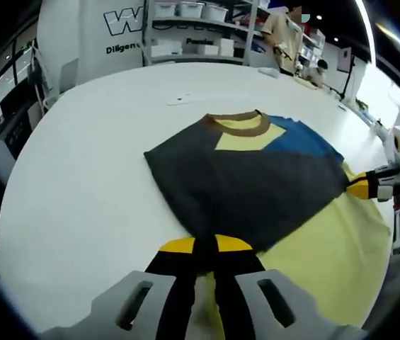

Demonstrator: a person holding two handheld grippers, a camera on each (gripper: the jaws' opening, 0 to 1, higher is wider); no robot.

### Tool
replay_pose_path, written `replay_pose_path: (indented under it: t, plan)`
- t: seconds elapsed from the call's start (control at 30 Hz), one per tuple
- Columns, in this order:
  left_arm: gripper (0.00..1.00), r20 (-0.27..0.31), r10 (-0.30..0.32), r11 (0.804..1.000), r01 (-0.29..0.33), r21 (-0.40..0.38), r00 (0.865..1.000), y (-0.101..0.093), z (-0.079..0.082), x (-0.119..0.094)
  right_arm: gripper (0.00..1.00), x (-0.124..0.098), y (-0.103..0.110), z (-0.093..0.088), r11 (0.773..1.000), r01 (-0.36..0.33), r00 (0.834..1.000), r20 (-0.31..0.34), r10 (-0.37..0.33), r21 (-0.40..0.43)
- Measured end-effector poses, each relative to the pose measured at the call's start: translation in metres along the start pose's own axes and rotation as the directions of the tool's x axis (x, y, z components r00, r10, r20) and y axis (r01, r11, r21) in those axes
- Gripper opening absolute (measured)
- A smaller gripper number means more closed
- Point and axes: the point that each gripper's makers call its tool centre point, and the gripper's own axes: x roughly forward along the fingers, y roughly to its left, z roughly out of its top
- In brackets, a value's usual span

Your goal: Fold the garment on the visible template until the final outline fits inside the template.

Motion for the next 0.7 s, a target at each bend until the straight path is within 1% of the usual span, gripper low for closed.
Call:
replay_pose_path:
  t: [0.1,0.2,0.3,0.33,0.43,0.5,0.57,0.6,0.7]
  plan:
    - [0.07,-0.008,0.001,1.000,-0.001,-0.009,1.000,0.001,-0.001,0.000,0.08,0.001,0.001,0.001,1.000,-0.007,1.000,0.018,0.006,0.017]
    - [0.06,-0.015,-0.004,1.000,0.004,0.000,1.000,0.000,-0.001,0.000,0.07,0.001,0.000,0.001,1.000,-0.003,1.000,0.011,0.003,0.004]
    - [0.06,-0.019,0.000,0.999,0.000,0.035,1.000,0.001,-0.002,-0.001,0.07,0.001,0.002,0.000,1.000,-0.001,1.000,0.008,0.001,0.002]
    - [0.06,-0.019,0.004,0.998,-0.003,0.060,1.000,0.002,-0.003,-0.001,0.07,0.001,0.002,0.000,1.000,0.000,1.000,0.008,0.000,0.001]
    - [0.06,-0.022,0.011,0.997,-0.010,0.077,1.000,0.004,-0.003,-0.001,0.06,0.001,0.006,-0.001,1.000,0.002,1.000,0.002,-0.002,-0.012]
    - [0.06,-0.024,0.022,0.997,-0.020,0.073,0.999,0.007,-0.003,-0.002,0.04,0.000,0.008,-0.002,1.000,-0.001,1.000,-0.008,0.001,-0.013]
    - [0.06,-0.023,0.028,0.997,-0.026,0.078,0.999,0.010,-0.003,-0.002,0.06,0.000,0.011,-0.003,1.000,-0.012,1.000,-0.016,0.013,0.005]
    - [0.06,-0.027,0.039,0.996,-0.037,0.087,0.999,0.015,-0.004,-0.004,0.07,0.000,0.019,-0.004,0.999,-0.034,0.999,-0.016,0.034,0.002]
    - [0.06,-0.026,0.038,0.995,-0.035,0.093,0.999,0.019,-0.005,-0.005,0.10,0.000,0.026,-0.005,0.999,-0.046,0.999,-0.021,0.046,-0.016]
